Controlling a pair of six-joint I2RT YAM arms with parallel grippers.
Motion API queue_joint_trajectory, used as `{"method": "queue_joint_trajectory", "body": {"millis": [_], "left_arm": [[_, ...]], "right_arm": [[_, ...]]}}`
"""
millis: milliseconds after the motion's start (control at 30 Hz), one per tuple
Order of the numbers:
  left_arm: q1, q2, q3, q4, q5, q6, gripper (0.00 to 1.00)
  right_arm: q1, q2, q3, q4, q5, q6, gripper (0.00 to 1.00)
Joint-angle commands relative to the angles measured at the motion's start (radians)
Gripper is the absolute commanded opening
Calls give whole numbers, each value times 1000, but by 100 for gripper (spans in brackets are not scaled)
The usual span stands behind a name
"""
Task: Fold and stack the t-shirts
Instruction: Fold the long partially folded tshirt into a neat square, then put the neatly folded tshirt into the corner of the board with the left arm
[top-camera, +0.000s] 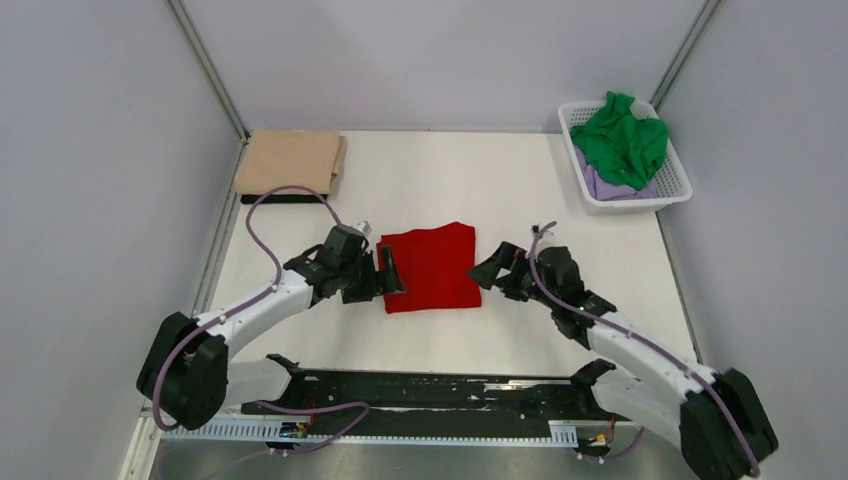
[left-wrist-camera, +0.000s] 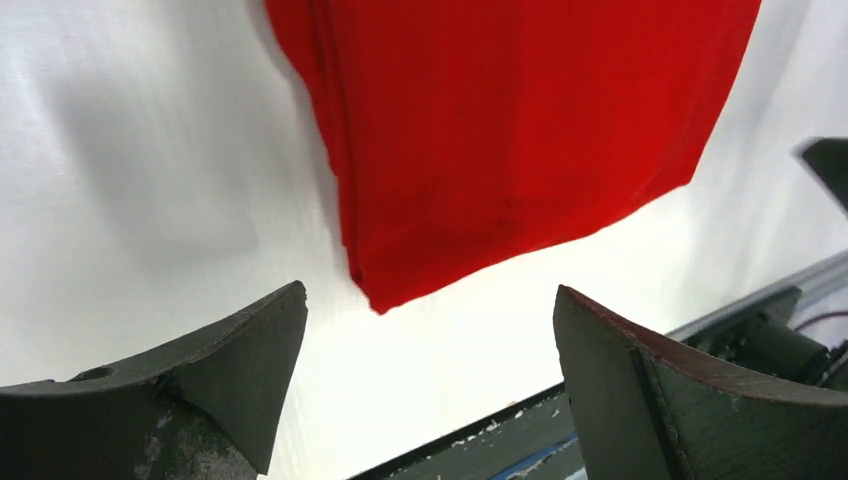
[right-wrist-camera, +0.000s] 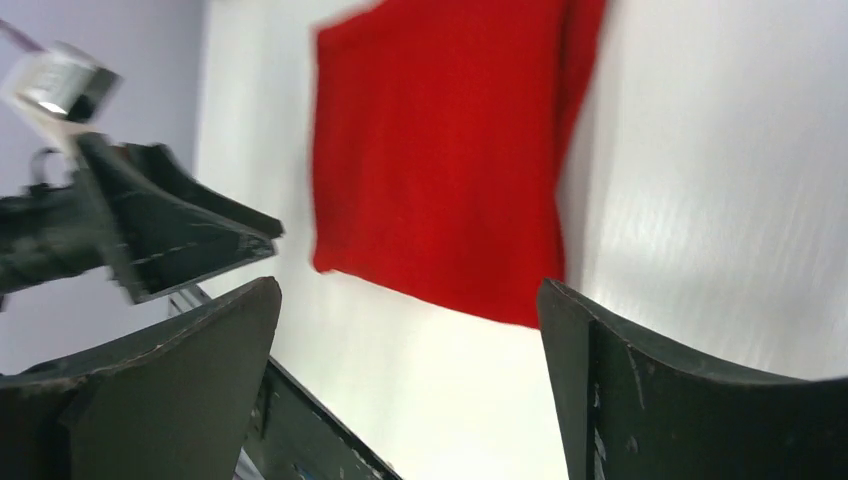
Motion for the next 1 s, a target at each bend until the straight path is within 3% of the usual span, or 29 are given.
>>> {"method": "queue_joint_trajectory", "body": {"millis": [0,133,300,433,600,800,933,967], "left_arm": [[8,-77,110,-163,-226,29,100],[57,22,171,-164,-241,40,100],[69,160,258,-160,-227,35,100],[69,279,301,-135,-216,41,100],[64,409,316,-52,-93,35,97],[6,522,356,-41,-95,6,77],[-53,609,419,-116,-179,-5,49],[-61,639,455,-165,-230,-6,36]], "right_arm": [[6,-304,-19,-67,188,-61,100],[5,-536,-90,-155,357,-26,100],[4,-688,-106,-307,339,-41,100],[4,-690,-89,-407,332,-63,100],[4,-608,-67,-467,386,-82,100],[2,-486,-55,-470,435,-86,100],[1,-431,-56,-470,443,-79,100],[2,-425,-56,-469,446,-78,100]]}}
